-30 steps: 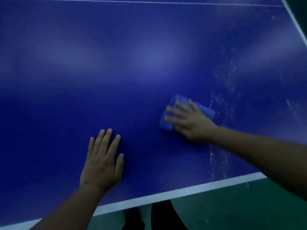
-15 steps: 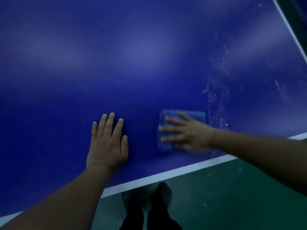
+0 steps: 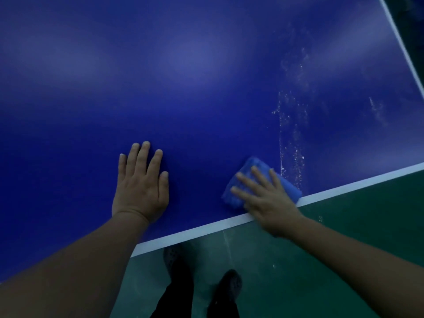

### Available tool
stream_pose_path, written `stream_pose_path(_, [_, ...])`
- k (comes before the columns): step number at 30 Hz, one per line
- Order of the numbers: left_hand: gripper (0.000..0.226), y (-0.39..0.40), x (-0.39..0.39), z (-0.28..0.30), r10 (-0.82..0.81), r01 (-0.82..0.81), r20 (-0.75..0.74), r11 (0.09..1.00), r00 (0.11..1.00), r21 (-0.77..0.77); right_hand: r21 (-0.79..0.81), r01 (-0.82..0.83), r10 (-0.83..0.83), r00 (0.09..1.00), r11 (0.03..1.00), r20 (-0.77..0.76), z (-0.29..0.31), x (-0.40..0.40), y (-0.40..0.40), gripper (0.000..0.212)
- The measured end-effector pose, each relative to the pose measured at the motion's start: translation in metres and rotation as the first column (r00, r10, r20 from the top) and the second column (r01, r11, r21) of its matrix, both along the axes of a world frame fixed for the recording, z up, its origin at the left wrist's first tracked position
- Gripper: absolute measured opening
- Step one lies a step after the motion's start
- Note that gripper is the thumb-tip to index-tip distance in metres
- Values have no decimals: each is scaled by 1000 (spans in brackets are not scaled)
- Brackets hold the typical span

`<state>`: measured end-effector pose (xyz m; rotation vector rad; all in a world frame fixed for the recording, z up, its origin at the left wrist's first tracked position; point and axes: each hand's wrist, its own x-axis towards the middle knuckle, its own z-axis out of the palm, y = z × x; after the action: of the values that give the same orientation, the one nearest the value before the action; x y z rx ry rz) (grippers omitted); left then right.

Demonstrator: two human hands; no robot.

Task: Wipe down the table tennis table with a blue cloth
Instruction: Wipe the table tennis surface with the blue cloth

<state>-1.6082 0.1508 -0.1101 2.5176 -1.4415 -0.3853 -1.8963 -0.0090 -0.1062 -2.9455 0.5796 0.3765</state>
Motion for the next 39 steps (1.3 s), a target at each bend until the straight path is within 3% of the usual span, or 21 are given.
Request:
stream_pose_path(2, [65,0,0,1,-1,1,0,1000,1000,6,-9,345,-344,938,939,48,0,12,-16,51])
stream_pose_path(5, [66,0,-1,3,3,-3,3,1000,1000,18,-25,729,-717,679,684,157,-6,70,-6,50])
stream_pose_path(6, [66,0,-1,4,1,-1,4,1000,1000,22,-17,756,-742,647,655,176,-9,89,6,51])
stream_pose_path(7, [67,0,-1,4,3,-4,5,1000,1000,23,-12,722,-706,680,692,196,-12,104,22,51])
stream_pose_path(10, [66,-2,-3,6,5,-5,8,1000,1000,26,-23,444,-434,884,895,176,-18,93,46,52])
stream_pose_path(12, [65,-2,-3,6,5,-6,20,999,1000,35,-19,500,-492,857,866,152,-16,49,22,53])
stream_pose_path(16, [67,-1,-4,4,10,-12,46,999,999,35,-44,872,-866,490,488,97,-5,-43,-50,52])
stream_pose_path(19, [68,-4,-5,5,-1,-2,70,999,998,48,38,956,-949,282,289,139,-4,-31,-60,53])
stream_pose_path(20, [69,-4,-6,6,-9,4,80,998,997,62,34,947,-939,312,320,147,-5,-14,-48,53])
stream_pose_path(21, [69,-4,-7,8,-12,6,89,997,996,72,15,906,-894,415,423,167,-8,4,-29,53])
stream_pose_path(23, [70,-3,-12,11,19,-25,96,998,995,60,-14,673,-663,732,740,153,-14,27,14,54])
stream_pose_path(25, [67,-3,-26,15,49,-49,59,999,997,6,-18,495,-490,864,868,114,-15,11,18,54])
stream_pose_path(27, [64,-5,-49,19,26,-25,26,998,999,-50,-53,658,-651,751,751,110,-15,-32,-20,53])
stream_pose_path(30, [64,-12,-97,20,-63,61,-27,995,998,-72,35,955,-950,288,294,120,-1,-97,-75,52])
stream_pose_path(31, [65,-15,-112,19,-97,94,-37,993,995,-66,75,977,-975,189,199,114,1,-102,-81,52])
stream_pose_path(32, [66,-18,-125,16,-132,130,-41,990,990,-58,67,982,-979,166,174,120,1,-96,-79,52])
stream_pose_path(33, [66,-22,-136,14,-167,165,-36,985,985,-49,34,971,-964,229,236,132,-1,-82,-70,52])
stream_pose_path(36, [68,-37,-145,5,-245,245,10,969,969,-19,-2,712,-708,698,702,105,-12,-45,-33,54])
stream_pose_path(37, [69,-41,-143,2,-259,259,28,966,965,-6,-9,596,-594,801,803,73,-14,-45,-30,55])
stream_pose_path(38, [69,-43,-141,0,-262,262,40,965,964,8,-10,549,-547,835,836,61,-13,-53,-40,55])
stream_pose_path(39, [69,-44,-139,-2,-257,256,48,967,965,19,-27,596,-594,802,802,61,-12,-66,-58,54])
